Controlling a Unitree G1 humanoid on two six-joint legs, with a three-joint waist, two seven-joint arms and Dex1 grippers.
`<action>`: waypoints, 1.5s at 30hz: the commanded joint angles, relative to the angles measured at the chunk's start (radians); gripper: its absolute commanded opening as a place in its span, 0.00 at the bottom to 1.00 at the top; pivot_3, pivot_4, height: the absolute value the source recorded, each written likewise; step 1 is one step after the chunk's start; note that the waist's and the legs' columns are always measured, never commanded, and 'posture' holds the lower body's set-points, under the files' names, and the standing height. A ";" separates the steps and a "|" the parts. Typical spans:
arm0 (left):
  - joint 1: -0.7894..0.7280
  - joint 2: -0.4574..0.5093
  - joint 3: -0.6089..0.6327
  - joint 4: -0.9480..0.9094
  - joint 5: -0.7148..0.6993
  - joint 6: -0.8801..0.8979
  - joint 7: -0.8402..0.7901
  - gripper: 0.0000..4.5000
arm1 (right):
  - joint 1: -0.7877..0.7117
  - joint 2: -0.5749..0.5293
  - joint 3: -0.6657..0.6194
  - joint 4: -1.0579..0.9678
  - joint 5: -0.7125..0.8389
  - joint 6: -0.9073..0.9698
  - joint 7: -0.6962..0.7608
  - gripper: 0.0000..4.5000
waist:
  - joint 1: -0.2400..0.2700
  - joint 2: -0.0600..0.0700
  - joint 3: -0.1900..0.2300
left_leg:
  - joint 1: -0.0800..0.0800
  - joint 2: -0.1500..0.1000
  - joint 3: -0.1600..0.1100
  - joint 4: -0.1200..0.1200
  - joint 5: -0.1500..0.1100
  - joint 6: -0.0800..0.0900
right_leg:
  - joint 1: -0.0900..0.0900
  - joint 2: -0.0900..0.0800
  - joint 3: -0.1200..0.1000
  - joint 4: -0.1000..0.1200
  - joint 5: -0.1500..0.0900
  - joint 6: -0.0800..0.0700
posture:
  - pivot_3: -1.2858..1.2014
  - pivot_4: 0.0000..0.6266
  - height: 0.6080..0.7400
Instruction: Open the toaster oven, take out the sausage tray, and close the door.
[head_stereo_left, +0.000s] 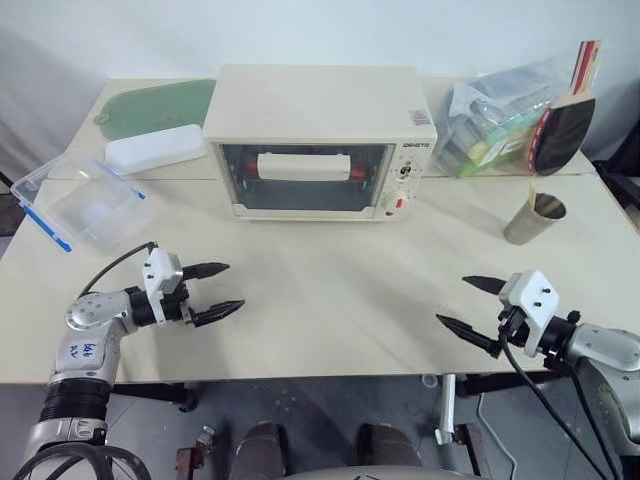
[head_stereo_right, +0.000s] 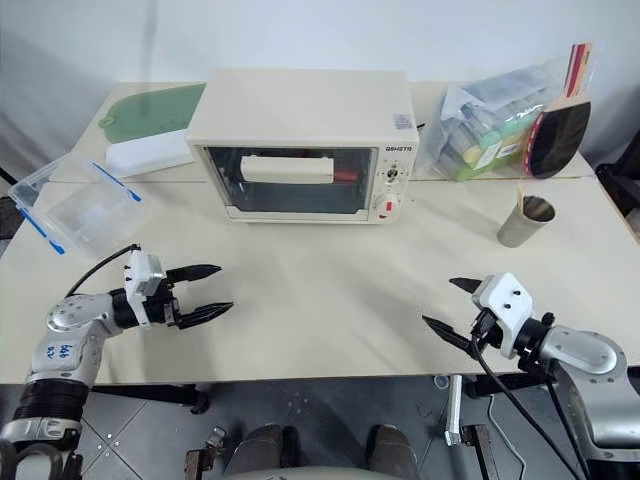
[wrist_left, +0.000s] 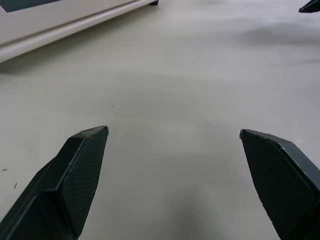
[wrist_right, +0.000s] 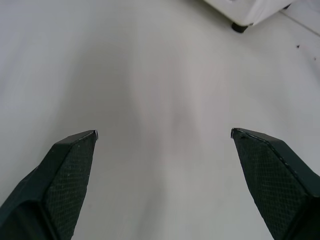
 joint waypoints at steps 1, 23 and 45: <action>-0.004 0.015 0.022 -0.049 -0.020 0.016 -0.003 1.00 | -0.015 -0.015 -0.013 -0.059 0.031 0.033 -0.006 1.00 | 0.001 0.000 0.000 | 0.000 0.000 0.000 0.000 0.000 0.000 | 0.000 0.000 0.000 0.000 0.000 0.000 | 0.52 0.24 1.00; -0.026 -0.043 0.167 -0.199 -0.141 0.100 0.142 1.00 | -0.820 0.181 0.354 0.193 0.069 0.253 -0.008 1.00 | -0.024 0.000 0.000 | -0.001 0.000 0.003 0.000 0.000 0.000 | -0.003 0.000 0.002 0.001 0.000 0.000 | 0.52 0.24 1.00; -0.066 0.029 0.299 -0.179 -0.226 0.224 0.240 1.00 | -1.026 0.332 0.459 0.384 -0.008 0.091 0.287 1.00 | -0.059 0.000 0.000 | -0.001 0.001 0.004 -0.003 0.000 0.000 | -0.006 0.000 0.002 0.002 0.000 0.000 | 0.52 0.24 1.00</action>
